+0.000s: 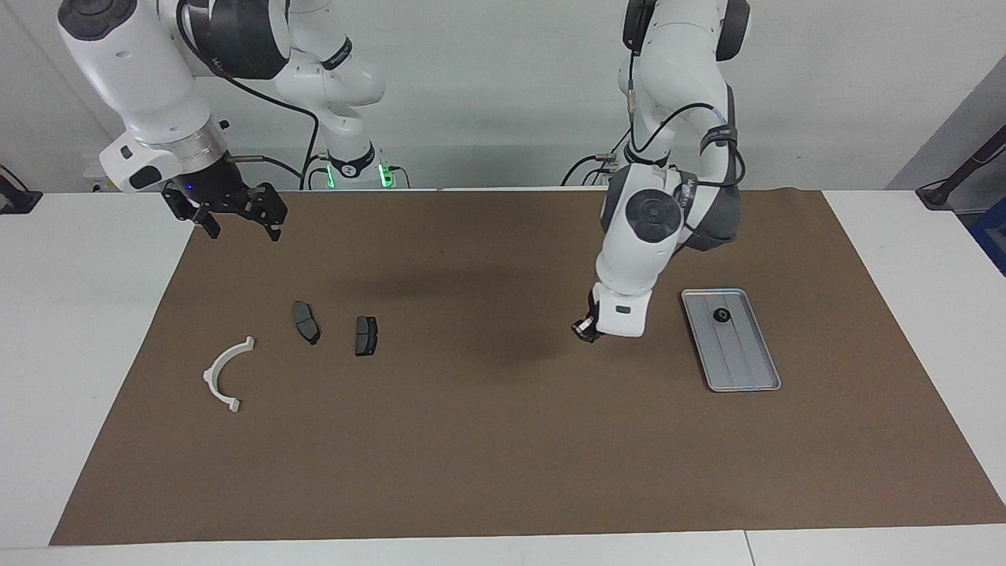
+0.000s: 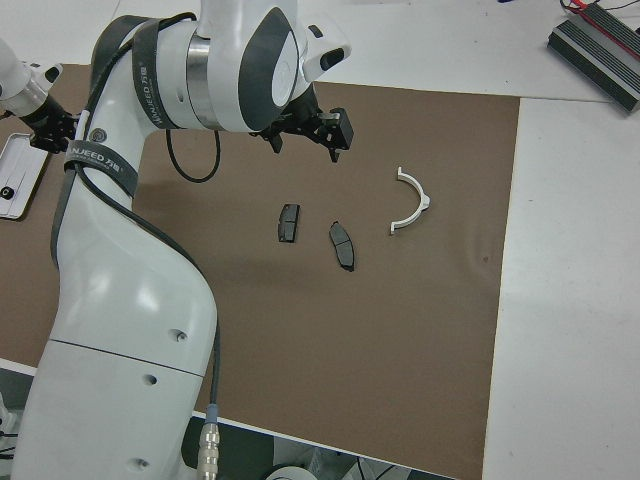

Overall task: Pick bearing gear from pile to tray
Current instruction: 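Carry the black part with the left gripper over the silver tray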

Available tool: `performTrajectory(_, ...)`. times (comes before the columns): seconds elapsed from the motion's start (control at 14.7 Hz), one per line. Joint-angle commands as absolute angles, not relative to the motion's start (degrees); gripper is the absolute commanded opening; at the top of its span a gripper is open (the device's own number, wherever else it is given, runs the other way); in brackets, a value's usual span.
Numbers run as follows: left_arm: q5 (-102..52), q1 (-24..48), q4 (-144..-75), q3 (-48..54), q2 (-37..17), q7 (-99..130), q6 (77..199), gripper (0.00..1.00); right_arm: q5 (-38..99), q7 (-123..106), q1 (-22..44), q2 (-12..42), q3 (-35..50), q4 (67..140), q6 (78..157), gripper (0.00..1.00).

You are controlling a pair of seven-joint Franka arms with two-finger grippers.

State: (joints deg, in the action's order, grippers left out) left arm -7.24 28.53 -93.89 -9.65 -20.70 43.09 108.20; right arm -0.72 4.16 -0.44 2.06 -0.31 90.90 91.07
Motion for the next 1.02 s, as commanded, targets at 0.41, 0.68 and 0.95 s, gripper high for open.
performTrajectory(0.41, -4.5, 12.8, -116.3, -9.1, -11.0, 18.2, 126.6, 0.00, -0.2, 1.9, -1.7, 2.0, -0.3, 90.7, 92.0, 1.00)
performTrajectory(0.68, -4.4, 9.6, -116.8, -9.1, -11.9, 13.5, 129.5, 0.00, -0.2, 1.1, -2.3, 2.0, -0.4, 90.9, 92.4, 1.00)
performTrajectory(0.95, -3.7, 8.5, -116.5, -9.1, -13.3, 12.8, 132.2, 0.00, -0.2, 1.1, -2.3, 1.9, -0.4, 91.0, 92.7, 1.00)
